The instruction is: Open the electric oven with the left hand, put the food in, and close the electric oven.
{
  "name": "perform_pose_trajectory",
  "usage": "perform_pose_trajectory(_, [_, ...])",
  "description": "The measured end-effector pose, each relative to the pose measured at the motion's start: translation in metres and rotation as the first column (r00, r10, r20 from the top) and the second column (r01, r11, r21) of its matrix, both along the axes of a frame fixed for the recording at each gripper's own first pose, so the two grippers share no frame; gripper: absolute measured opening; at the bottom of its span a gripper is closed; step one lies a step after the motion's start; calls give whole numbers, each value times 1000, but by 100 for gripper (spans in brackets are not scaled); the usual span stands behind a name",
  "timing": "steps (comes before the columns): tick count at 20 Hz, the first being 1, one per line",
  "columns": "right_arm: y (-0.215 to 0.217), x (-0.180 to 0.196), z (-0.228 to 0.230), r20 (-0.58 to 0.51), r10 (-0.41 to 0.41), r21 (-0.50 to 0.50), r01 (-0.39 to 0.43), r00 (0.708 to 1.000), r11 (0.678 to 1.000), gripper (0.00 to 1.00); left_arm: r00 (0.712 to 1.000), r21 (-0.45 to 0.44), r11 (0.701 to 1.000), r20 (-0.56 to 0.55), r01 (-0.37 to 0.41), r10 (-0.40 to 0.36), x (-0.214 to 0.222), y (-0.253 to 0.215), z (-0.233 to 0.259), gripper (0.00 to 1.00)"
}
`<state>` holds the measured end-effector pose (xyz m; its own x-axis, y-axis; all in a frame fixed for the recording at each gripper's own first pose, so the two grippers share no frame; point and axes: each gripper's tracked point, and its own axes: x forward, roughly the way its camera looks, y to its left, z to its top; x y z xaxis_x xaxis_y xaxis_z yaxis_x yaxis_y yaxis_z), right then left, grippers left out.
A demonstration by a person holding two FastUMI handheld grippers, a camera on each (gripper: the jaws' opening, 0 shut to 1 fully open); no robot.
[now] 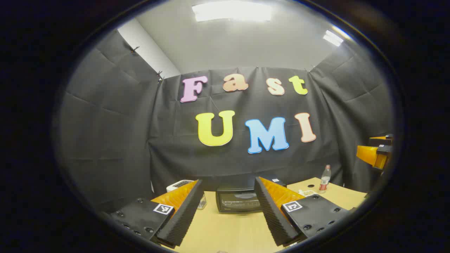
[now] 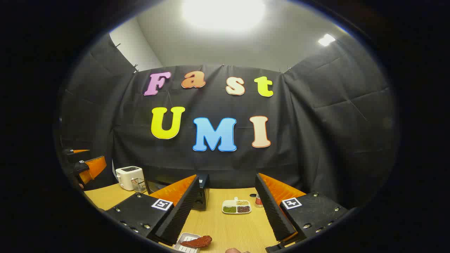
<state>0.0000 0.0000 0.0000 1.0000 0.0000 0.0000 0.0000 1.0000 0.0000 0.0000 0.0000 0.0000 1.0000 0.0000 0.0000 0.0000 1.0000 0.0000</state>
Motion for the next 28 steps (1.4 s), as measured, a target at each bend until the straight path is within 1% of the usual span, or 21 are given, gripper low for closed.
perform_pose_trajectory(4, [0,0,2,12,11,-16,-11,1000,1000,97,1000,-30,1000,15,6,-6,-1,-2,5,100])
perform_pose_trajectory(8, [1,0,1,10,14,-16,-14,1000,1000,97,1000,-28,1000,6,-1,1,-1,0,2,100])
perform_pose_trajectory(9, [0,0,2,12,13,-18,-13,1000,1000,97,1000,-25,1000,7,0,0,-2,0,2,92])
perform_pose_trajectory(10, [-1,0,2,12,13,-20,-13,1000,1000,97,1000,-22,1000,8,0,0,-2,-1,2,100])
perform_pose_trajectory(15, [-8,2,0,11,13,-14,-13,1000,1000,97,1000,-25,1000,9,-2,2,-2,-5,5,100])
perform_pose_trajectory(19, [-13,3,-4,7,30,-8,-30,1000,1000,97,1000,-25,1000,9,-6,6,-1,-12,5,100])
perform_pose_trajectory(20, [-14,3,-5,7,35,-7,-34,999,999,97,1000,-27,1000,8,0,0,1,-16,4,97])
perform_pose_trajectory(21, [-16,3,-8,8,41,-4,-41,999,999,97,1000,-28,1000,7,-4,4,1,-17,4,100])
perform_pose_trajectory(26, [-26,5,-29,-20,74,8,-74,997,997,97,997,-50,996,6,-80,80,17,-8,-5,100])
perform_pose_trajectory(28, [-32,6,-35,-38,74,15,-74,997,997,97,996,-61,994,-2,-87,87,26,-8,-8,100])
